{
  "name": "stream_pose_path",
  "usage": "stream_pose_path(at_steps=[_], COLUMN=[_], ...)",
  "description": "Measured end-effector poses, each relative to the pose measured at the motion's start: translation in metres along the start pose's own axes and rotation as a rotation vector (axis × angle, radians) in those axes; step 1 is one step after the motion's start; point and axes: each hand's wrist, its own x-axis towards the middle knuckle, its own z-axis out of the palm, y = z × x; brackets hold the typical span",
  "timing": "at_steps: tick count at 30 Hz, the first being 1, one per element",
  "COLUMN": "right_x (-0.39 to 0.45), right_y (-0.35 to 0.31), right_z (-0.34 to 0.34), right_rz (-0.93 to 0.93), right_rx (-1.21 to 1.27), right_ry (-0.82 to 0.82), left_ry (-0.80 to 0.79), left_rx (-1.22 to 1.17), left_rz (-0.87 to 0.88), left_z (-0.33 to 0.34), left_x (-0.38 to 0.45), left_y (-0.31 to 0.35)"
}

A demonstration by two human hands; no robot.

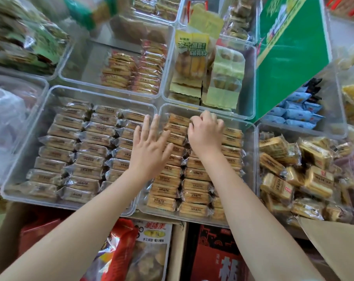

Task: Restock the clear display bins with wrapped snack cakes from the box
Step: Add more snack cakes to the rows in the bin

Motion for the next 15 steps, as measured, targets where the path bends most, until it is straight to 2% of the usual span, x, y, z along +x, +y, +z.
stream_pose_path(at_steps=[4,9,12,15], right_x=[0.022,0.035,0.038,0.035], right_y=[-0.012,-0.016,-0.020,-0.018], right_z=[0.003,0.002,-0.002,0.002], right_rz=[0.060,0.127,0.144,0.176], right_rx=[-0.141,-0.155,-0.134,-0.004], right_ry=[-0.148,-0.236,-0.230,-0.197], left_ry=[-0.056,-0.057,-0.060,-0.047], left_rx=[0.040,0.056,0.037,0.033], left_rz=[-0.028,-0.010,-0.019,-0.019], left_z=[-0.002,-0.006,-0.008,-0.008], left_x=[0.003,0.025,0.037,0.036], left_y=[0.002,0.002,0.002,0.002])
